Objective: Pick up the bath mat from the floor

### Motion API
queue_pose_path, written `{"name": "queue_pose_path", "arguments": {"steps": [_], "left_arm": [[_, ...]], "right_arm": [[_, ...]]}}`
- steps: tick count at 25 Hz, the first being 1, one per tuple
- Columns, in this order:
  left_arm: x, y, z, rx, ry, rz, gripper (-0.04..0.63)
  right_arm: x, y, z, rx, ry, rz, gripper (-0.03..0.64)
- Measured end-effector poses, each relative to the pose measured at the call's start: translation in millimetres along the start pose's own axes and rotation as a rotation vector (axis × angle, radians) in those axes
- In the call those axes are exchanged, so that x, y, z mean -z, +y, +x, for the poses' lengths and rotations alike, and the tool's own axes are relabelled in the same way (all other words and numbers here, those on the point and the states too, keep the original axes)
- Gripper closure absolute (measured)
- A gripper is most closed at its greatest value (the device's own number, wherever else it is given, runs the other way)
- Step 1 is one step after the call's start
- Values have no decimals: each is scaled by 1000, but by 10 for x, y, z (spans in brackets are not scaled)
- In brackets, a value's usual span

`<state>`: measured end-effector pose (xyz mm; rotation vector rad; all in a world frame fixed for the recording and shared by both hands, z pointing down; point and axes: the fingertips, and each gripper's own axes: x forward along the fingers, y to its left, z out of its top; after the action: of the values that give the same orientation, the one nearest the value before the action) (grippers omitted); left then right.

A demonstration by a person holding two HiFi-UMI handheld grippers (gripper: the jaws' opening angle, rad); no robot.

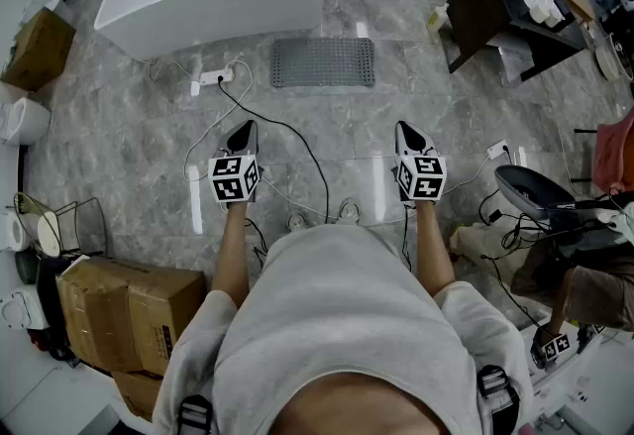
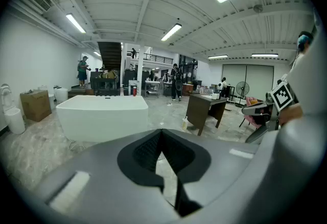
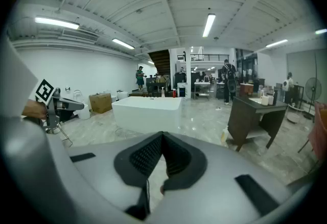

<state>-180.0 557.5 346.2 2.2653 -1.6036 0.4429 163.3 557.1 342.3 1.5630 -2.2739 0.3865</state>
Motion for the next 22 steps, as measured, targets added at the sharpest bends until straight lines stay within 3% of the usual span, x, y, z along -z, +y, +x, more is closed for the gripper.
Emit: {"name": "queue_pose_path", "arguments": {"steps": [9, 13, 14, 15, 16, 22], "left_arm": [[7, -37, -6, 7, -7, -13, 584], [36, -45, 31, 4, -4, 17, 581], [80, -67, 60, 19, 16, 20, 553], [121, -95, 94, 40, 34, 11, 408], [146, -123, 122, 61, 39, -4, 304], [176, -291, 193, 106, 35, -12, 267]], "right_arm": [[51, -13, -16, -4, 9, -3, 603], [11, -23, -12, -20, -33, 21, 603], [-1, -19, -8, -26, -44, 22, 600], [-7, -14, 5, -34, -49, 21, 509], [-11, -7, 21, -45, -50, 22, 362], [10, -64, 50, -54, -44, 5, 348]]}}
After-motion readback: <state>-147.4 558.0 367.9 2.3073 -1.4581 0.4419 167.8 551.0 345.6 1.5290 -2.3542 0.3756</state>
